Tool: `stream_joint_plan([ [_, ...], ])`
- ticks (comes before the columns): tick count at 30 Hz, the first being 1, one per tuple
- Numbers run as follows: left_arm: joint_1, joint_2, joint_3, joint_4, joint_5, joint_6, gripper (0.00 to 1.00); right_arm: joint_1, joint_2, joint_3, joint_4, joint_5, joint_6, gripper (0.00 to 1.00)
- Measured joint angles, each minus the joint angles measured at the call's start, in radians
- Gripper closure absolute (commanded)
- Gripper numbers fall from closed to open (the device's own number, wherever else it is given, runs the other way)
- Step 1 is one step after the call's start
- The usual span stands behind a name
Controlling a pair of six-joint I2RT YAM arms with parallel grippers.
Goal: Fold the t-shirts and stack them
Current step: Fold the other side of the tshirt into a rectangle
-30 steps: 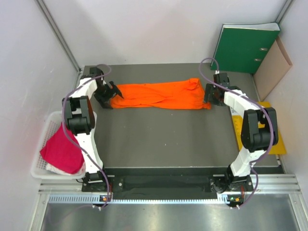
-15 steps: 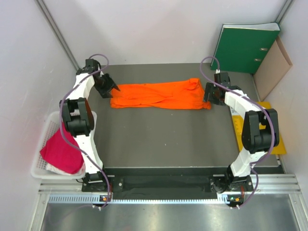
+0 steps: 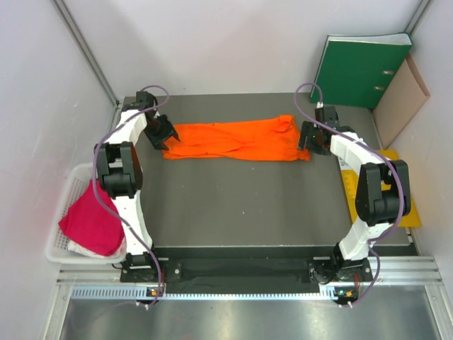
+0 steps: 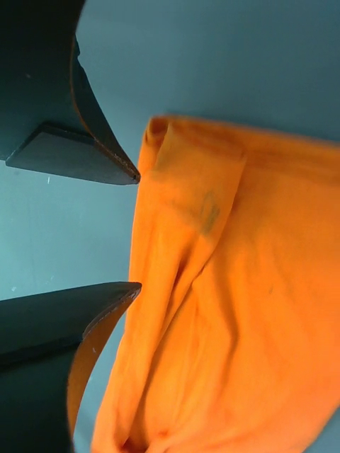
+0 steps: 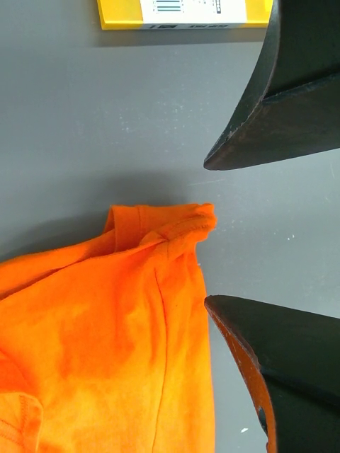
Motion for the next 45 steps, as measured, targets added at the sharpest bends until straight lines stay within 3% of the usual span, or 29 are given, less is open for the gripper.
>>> stream_joint_plan([
  [11, 0.032, 0.000, 0.000, -0.032, -0.123, 0.049, 0.39, 0.007, 0.000, -0.003, 0.001, -0.018, 0.018, 0.29],
  [14, 0.032, 0.006, 0.000, -0.039, -0.123, 0.052, 0.62, 0.007, 0.000, -0.003, 0.001, -0.022, 0.018, 0.29],
  [15, 0.032, 0.011, 0.000, -0.040, -0.122, 0.053, 0.75, 0.007, 0.000, -0.003, 0.001, -0.024, 0.018, 0.29],
  [17, 0.032, 0.018, -0.007, -0.038, -0.122, 0.053, 0.85, 0.007, 0.000, -0.003, 0.001, -0.026, 0.018, 0.28],
  [18, 0.032, 0.021, -0.013, -0.039, -0.122, 0.055, 0.98, 0.007, 0.000, -0.003, 0.001, -0.026, 0.018, 0.29],
  [19, 0.032, 0.024, -0.018, -0.038, -0.121, 0.055, 1.00, 0.007, 0.000, -0.003, 0.002, -0.026, 0.018, 0.29],
  [37, 0.020, 0.028, -0.028, -0.027, -0.100, 0.060, 1.00, 0.007, 0.000, -0.003, 0.002, -0.032, 0.013, 0.28],
  [45, -0.123, 0.027, -0.044, -0.003, -0.102, 0.082, 1.00, 0.007, 0.000, -0.003, 0.002, -0.035, 0.013, 0.28],
])
